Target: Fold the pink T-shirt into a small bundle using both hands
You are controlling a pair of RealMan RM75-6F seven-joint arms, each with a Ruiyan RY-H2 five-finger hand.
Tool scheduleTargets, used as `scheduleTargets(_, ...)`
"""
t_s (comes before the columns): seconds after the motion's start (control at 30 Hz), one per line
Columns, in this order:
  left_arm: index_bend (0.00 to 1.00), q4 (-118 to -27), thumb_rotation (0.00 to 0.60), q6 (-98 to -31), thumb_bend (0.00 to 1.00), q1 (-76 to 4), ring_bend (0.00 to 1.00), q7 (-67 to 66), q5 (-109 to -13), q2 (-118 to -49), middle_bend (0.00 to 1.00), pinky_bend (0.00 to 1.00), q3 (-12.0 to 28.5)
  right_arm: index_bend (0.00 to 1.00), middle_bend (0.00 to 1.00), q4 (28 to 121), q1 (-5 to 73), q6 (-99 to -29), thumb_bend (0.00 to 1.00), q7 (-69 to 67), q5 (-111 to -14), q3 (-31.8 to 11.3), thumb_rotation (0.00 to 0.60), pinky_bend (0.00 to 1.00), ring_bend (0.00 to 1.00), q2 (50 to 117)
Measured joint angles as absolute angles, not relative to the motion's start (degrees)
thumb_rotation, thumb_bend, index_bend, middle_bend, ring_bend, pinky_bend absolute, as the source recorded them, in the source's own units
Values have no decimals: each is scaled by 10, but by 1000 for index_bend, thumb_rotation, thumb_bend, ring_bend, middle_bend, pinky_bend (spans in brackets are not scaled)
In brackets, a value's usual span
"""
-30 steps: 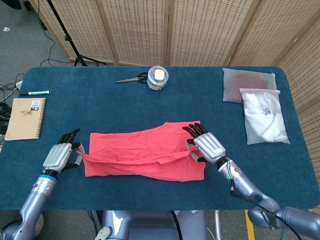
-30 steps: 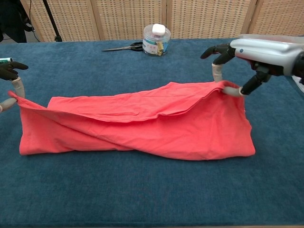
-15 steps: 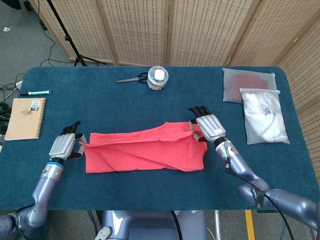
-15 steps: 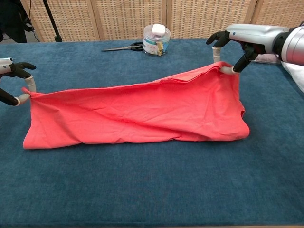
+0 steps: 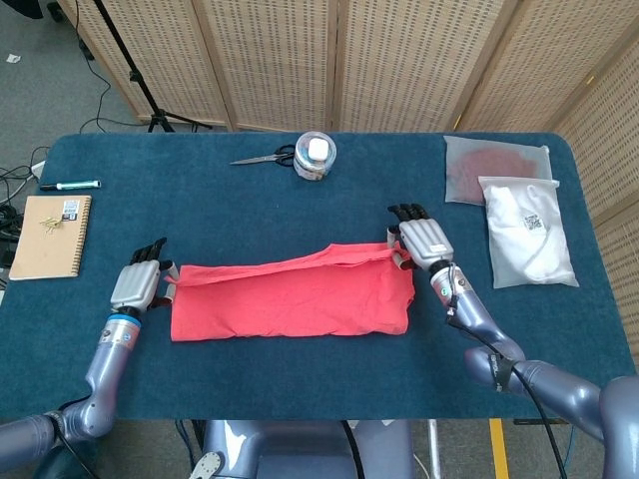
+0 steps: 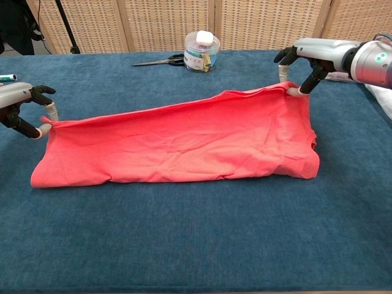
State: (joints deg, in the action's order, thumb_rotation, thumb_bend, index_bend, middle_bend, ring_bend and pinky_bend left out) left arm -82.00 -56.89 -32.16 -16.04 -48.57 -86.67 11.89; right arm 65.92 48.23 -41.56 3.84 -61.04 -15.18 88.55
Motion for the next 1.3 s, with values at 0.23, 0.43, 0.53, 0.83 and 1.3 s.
scheduleTargets(0.23,723,-769,600,-576,651,-331,0,-160,-482,-904,0,0,125,665,111,596,498,-393,517,29,-606,-151,600,0,0,913)
scheduleTargets(0.43,131,-738,600,-570,548,-338,0,-151,-488,-927,0,0,129,321,30,558,505,-375,412,17,-608,-148,600,0,0,929)
scheduleTargets(0.53,0,-730,600,-568,469,-340,0,-151,-490,-934,0,0,130,10,0,554,506,-363,158,18,-607,-145,600,0,0,929)
scheduleTargets(0.83,0,-745,600,-568,422,-335,0,-142,-490,-921,0,0,135,0,0,586,496,-407,0,39,-604,-148,600,0,0,917)
scheduleTargets(1.3,0,-827,600,-564,421,-309,0,-98,-597,-814,0,0,103,0,0,844,402,-556,0,51,-679,-124,600,0,0,772)
